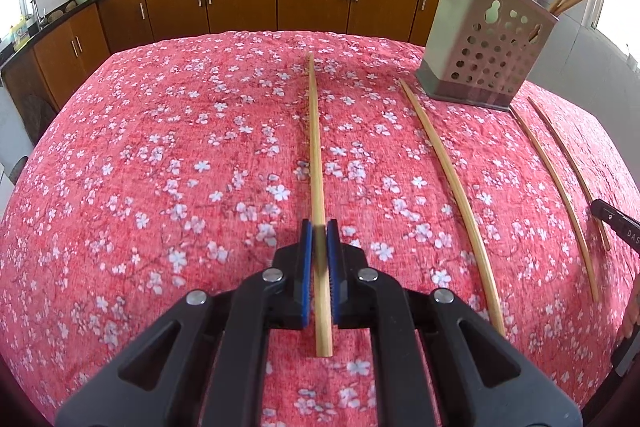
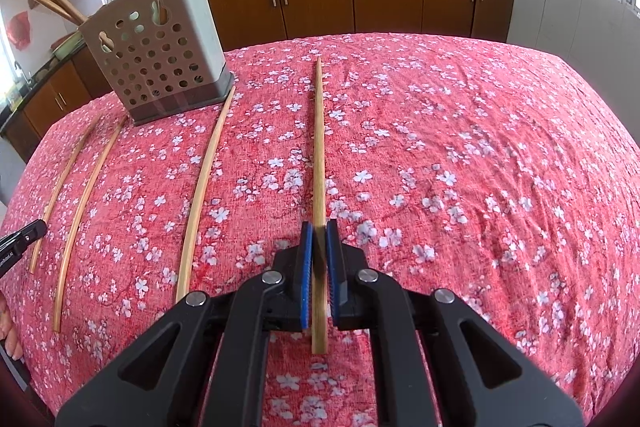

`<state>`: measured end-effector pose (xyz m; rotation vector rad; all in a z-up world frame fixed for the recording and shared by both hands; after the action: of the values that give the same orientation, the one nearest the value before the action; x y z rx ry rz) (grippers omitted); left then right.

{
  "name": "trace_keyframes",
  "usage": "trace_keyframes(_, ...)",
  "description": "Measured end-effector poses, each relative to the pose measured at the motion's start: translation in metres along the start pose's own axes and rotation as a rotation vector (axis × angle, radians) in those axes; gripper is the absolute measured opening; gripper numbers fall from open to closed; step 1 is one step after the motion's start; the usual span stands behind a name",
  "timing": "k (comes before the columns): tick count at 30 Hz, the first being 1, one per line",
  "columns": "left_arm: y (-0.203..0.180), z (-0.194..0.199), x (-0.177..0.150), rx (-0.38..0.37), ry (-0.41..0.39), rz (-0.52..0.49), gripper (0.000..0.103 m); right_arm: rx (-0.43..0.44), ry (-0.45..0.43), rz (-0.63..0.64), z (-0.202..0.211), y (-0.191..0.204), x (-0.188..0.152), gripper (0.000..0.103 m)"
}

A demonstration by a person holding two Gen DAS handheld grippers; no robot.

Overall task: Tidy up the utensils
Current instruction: 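Lift the chopsticks with both grippers and carry them over the holder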

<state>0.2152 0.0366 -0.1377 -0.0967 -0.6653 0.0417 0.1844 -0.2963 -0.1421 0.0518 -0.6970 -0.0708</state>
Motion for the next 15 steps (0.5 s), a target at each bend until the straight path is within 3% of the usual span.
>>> trace_keyframes(4, 0.004, 0.012, -0.002, 0.000, -0.003, 0.005, 0.008, 0.005, -0.028, -0.016, 0.015, -0.006, 0.001, 0.008)
trace_keyframes(15, 0.000, 0.104, 0.056, -0.081, -0.269, 0.056, 0.008, -0.014, -0.313, -0.039, 0.109, -0.021, 0.047, 0.008)
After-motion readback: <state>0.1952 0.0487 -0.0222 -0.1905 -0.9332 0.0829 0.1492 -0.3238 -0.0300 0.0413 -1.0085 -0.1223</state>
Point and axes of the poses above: each gripper's, at about its wrist camera, not at the fingertips, and z roughly against the way its jaws point, y to its left, x to its top, the point moved 5 cm from there along -z, roughly the way its jaws point, and after that the axes turned 5 degrees about z, right-handed, at the moved point
